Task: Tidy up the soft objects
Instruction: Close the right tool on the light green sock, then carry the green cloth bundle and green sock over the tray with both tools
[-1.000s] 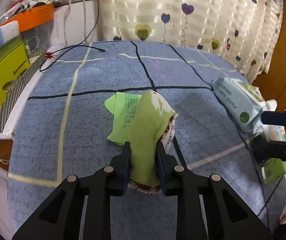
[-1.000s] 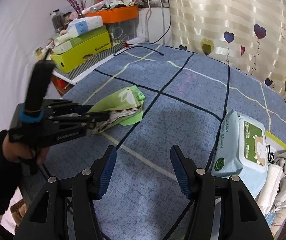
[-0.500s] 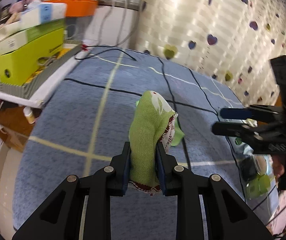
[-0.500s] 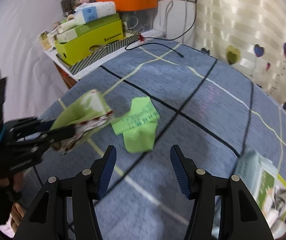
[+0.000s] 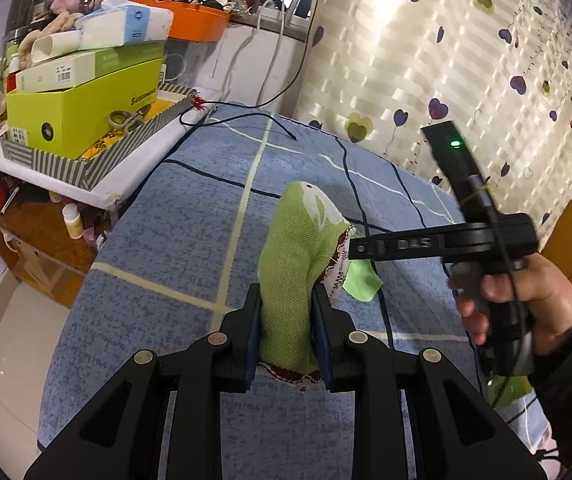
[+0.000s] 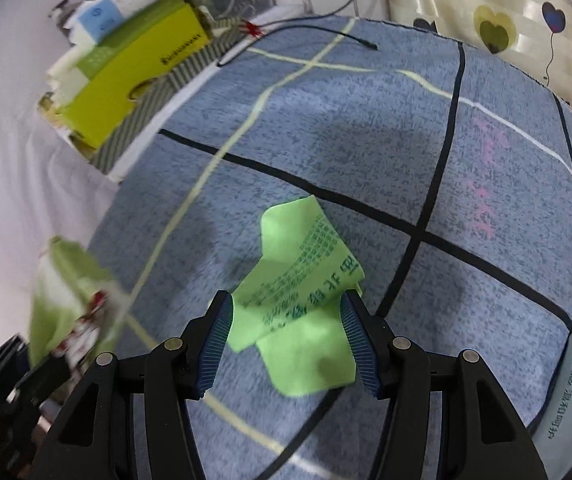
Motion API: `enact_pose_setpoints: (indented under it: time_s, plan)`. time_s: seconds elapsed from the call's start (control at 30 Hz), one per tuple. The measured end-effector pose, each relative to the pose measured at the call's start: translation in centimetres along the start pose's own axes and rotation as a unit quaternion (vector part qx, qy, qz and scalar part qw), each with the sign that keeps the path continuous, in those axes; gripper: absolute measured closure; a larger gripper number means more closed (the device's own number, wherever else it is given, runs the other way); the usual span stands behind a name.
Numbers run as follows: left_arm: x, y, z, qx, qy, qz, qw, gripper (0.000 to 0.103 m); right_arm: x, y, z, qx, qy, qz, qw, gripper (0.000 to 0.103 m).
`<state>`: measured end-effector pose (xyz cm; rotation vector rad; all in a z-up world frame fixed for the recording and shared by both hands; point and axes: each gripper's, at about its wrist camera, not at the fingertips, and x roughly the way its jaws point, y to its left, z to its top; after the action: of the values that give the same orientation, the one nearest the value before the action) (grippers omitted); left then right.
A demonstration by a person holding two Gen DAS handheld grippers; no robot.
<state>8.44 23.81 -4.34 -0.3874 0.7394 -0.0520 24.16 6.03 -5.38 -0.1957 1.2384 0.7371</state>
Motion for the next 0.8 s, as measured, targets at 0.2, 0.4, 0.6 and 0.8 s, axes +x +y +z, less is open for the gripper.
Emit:
enact_pose_setpoints:
  time_s: [0.2,0.4,0.6,0.8]
  plan:
    - [-0.1,0.1,-0.3,-0.006,0.003,0.001,1.0,0.078,1.3,1.5,0.4,-0.024,-0.008,-0.054,0.998,0.065]
    - [-0.5,-0.4,-0.5,-0.008,0.0,0.0,1.0,0.078,0.5,0.7,0.1,-0.025,-0.023,-0.058,0.998,0.094]
    - [-0.8,-1.2,-0.7,-0.019,-0.003,-0.005,0.9998,0.078,-2.2,0.8,-1.1,-0.028,-0.046,-0.037,0.998,0.095]
    - [-1.8,-2.8,-0.9,-0.019,-0.014,-0.007,0.9997,0.078,-7.5,2.0,-4.3,-0.05,-0.09,-0.023,0.994,0.095]
